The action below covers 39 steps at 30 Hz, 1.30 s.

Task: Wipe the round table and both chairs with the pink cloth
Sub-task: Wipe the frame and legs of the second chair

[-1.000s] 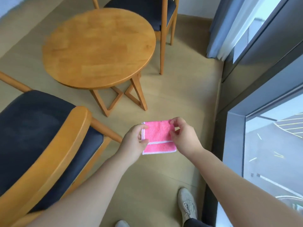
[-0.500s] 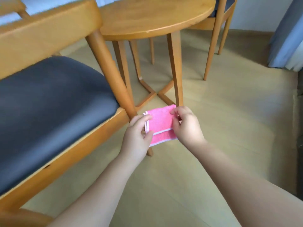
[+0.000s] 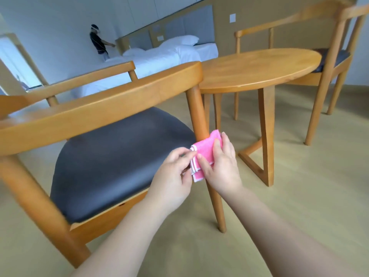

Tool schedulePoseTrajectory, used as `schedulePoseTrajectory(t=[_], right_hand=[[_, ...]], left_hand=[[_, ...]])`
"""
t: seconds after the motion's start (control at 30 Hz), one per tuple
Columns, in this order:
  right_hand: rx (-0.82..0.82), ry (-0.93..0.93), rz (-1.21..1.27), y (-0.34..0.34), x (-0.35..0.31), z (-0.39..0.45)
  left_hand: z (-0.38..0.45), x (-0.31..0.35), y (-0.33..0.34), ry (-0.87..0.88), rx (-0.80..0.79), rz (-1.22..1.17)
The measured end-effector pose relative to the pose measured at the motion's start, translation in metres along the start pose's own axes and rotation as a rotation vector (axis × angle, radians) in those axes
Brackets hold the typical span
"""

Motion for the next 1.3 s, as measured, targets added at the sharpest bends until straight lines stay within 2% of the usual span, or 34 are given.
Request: schedulePoseTrajectory(t=[0.07,0.17,0.4,0.6,0.83,1.0,1.3], right_hand=[[0.075,0.036,-0.073,0.004,-0.001,-0.002],[0.145,0.067,-0.094,0.009,-0.007,-0.005],[0.179,0.109,0.206,0.019,-0.02,-0.003],[0.294,0.091,0.215,0.006,-0.047,0.015],[0.363,-0.033,0.138,-0.025,-0.096,0.051],[0.397,0.012,0.178,-0.037,-0.115,0.073],[0.427,-0.096,0.209,-0.024,-0.091,0.057]], left_hand=[[-0.005,-0.003,-0.011,0.046,-0.01,0.094],[-0.014,-0.013,-0.027,0.02,-0.005,0.17],[-0.037,-0.025,-0.053,0.038,-0.025,0.291],[-0.053,-0.042,-0.073,0.047,-0.07,0.392],[-0.052,-0.063,-0.101,-0.031,-0.022,0.345],[-0.056,-0.067,-0.113,-0.045,0.009,0.31],[-0.063,-0.064,-0.114,0.019,-0.031,0.323]])
Point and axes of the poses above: each hand's wrist, its own z-axis towards the middle knuckle, its own y-axis out of the palm, x = y × z, the point moved 6 cm from there along z, towards the middle knuckle, and after that the axes turned 6 degrees about z, right-handed, at the moved point
